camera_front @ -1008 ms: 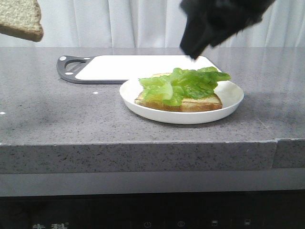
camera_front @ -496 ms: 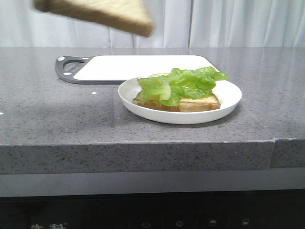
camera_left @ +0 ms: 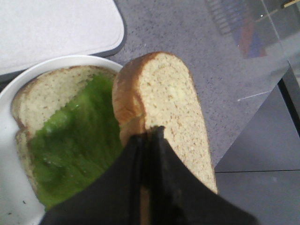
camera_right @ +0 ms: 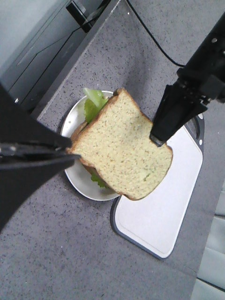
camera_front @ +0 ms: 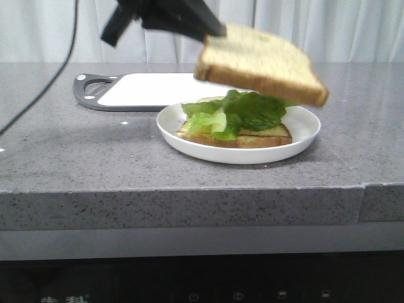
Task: Left arm grabs bread, right arm adds lettuce
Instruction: 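Lower the held bread slice onto the lettuce with the left gripper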
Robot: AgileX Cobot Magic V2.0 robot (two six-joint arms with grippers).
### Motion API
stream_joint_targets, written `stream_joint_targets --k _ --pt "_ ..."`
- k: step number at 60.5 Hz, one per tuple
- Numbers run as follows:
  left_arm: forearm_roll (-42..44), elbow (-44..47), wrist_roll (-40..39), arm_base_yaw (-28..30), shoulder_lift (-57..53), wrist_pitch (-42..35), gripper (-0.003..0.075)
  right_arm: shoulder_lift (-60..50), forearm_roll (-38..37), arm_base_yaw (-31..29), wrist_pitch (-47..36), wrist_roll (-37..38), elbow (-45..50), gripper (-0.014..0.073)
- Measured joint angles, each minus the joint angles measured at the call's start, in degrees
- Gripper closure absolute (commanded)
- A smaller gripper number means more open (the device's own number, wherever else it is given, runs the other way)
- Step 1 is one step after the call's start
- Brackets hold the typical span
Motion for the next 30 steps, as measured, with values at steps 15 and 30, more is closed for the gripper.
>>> stream_joint_targets --k 15,30 --pt "0.00 -0.41 0.00 1.95 3.02 0.41 0.0738 0.00 -0.41 0.00 0.36 0.04 0.00 0.0645" --pt "0.38 -0.55 0.93 4.23 3.02 2.22 0.0343 0.00 -0.89 0.00 0.47 0.04 0.00 0.0645"
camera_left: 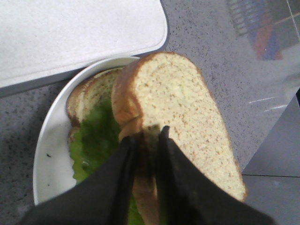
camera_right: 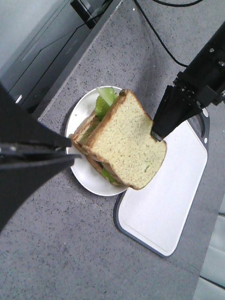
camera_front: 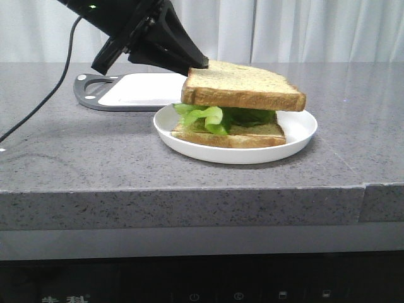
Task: Left arm grabs bread, right arm adds lettuce
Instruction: 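Lower the held bread slice onto the lettuce with the left gripper, then open the left gripper and raise it away from the sandwich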
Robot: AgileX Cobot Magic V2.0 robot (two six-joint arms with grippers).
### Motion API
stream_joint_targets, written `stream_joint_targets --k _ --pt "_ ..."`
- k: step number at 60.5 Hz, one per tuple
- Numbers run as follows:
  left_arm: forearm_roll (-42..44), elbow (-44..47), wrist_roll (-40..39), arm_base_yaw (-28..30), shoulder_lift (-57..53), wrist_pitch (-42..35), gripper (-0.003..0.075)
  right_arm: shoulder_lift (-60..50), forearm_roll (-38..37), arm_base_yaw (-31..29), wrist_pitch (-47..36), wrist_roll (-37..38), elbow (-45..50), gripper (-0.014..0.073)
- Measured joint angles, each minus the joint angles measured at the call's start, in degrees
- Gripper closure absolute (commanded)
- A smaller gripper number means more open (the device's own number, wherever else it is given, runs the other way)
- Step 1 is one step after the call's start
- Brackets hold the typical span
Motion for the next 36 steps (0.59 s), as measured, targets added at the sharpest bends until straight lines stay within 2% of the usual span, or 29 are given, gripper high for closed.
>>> stream_joint_targets --k 5,8,11,15,18,27,36 --pt "0.05 0.00 0.33 0.34 0.00 0.28 0.0189 0.00 -0.08 0.00 0.00 0.00 0.00 0.0645" --pt "0.14 0.00 0.42 0.46 0.00 0.87 0.0160 0.00 -0.08 0.00 0.00 0.00 0.09 0.0645" --pt "0.14 0.00 0.76 0.86 -0.26 1.91 0.0184 0.00 -0.08 0.00 0.00 0.00 0.09 0.0645" --pt "0.95 0.00 1.40 1.26 -1.35 3.36 0.0268 0.00 -0.08 0.00 0.00 0.10 0.09 0.0645" --pt "1.66 0.00 1.66 1.53 -2.97 3.77 0.0371 0.00 -0.08 0.00 0.00 0.10 0.09 0.0645" --pt "6.44 0.00 2.00 2.02 -10.07 4.17 0.0739 0.00 -0.08 0.00 0.19 0.10 0.09 0.0645" --pt "12.30 0.39 2.00 2.02 -15.20 4.97 0.0741 0.00 -0.54 0.00 0.32 2.83 0.09 0.0645"
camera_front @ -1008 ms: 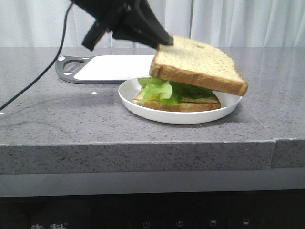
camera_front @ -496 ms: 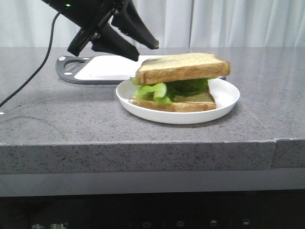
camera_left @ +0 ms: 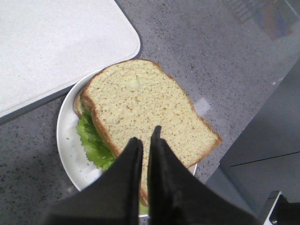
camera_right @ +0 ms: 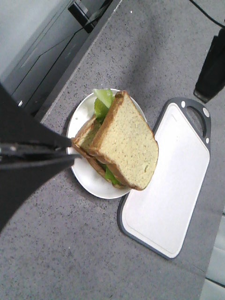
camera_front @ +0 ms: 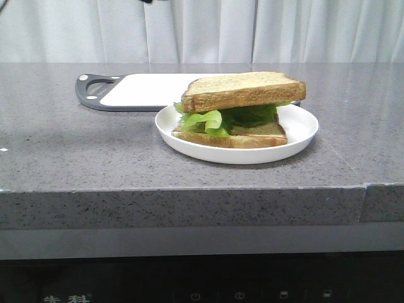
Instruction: Left arm grabs bread, right arm adds lettuce
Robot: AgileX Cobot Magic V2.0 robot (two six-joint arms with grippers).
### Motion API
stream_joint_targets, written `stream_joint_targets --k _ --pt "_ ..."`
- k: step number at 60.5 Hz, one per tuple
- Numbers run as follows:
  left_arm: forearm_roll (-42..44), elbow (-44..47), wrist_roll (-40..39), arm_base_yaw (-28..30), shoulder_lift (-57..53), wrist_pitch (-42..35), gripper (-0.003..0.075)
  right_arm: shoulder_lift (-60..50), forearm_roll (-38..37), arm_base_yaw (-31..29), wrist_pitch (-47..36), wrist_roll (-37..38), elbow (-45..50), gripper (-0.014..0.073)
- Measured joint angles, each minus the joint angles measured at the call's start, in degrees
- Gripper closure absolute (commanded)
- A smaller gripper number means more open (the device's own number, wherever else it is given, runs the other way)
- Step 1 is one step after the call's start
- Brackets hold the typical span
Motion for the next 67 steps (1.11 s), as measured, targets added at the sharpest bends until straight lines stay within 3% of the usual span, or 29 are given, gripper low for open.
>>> stream_joint_targets --k 8,14,21,29,47,67 --pt "3.08 3.70 0.00 0.00 -6.04 -4.29 0.0741 -1.48 -2.43 0.00 -1.95 4.39 1.47 0.0656" --pt "6.48 9.20 0.00 -0.49 -13.17 -12.04 0.0741 -5.34 -3.31 0.00 -6.42 6.80 5.13 0.0654" --pt "12.47 18.17 0.00 -1.54 -24.22 -22.76 0.0741 -11.22 -3.93 0.00 -11.40 7.72 10.24 0.0654" --pt "16.69 30.15 0.00 -1.79 -38.20 -29.04 0.0741 -16.78 -4.08 0.00 -13.14 7.74 15.27 0.0654" --pt "17.86 52.59 0.00 -1.79 -65.63 -31.60 0.0741 -24.33 -4.22 0.00 -13.48 8.10 21.60 0.0654" --pt "17.96 56.02 0.00 -1.79 -74.57 -31.73 0.0741 -24.45 -4.29 0.00 -13.13 8.10 21.95 0.0654"
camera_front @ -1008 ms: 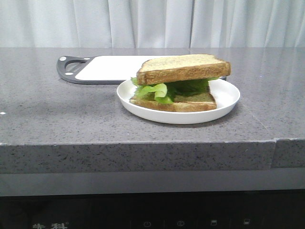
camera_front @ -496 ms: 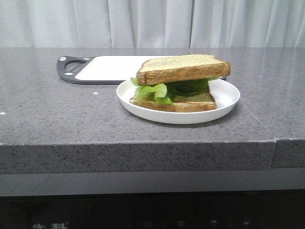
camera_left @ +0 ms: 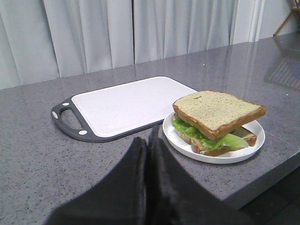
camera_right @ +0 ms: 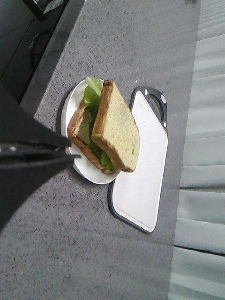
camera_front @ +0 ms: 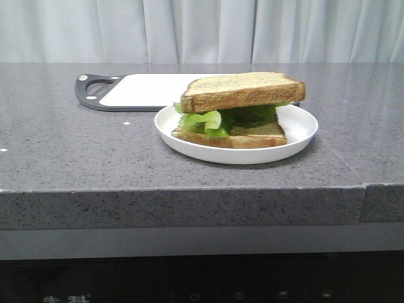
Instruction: Left arm grabs bread, right arm adds lettuce
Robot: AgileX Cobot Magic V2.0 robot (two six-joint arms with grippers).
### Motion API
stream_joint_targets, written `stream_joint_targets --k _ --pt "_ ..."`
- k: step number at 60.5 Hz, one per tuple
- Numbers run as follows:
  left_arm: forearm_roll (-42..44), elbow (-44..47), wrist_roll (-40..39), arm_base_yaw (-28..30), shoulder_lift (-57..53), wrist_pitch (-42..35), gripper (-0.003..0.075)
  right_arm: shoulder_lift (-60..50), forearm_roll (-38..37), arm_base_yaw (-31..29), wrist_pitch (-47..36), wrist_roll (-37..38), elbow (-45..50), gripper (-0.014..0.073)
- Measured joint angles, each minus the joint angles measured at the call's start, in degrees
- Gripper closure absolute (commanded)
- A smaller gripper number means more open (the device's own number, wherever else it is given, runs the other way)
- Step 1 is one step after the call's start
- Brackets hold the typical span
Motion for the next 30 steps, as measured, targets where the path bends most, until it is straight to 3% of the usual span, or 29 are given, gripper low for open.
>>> stream_joint_targets --k 24,30 --pt "0.34 0.00 0.00 0.00 0.00 -0.09 0.0741 0.00 0.00 0.00 0.00 0.00 0.00 0.0654" --pt "8.44 0.00 -6.63 0.00 -0.10 -0.22 0.0741 0.00 0.00 0.00 0.00 0.00 0.00 0.0654"
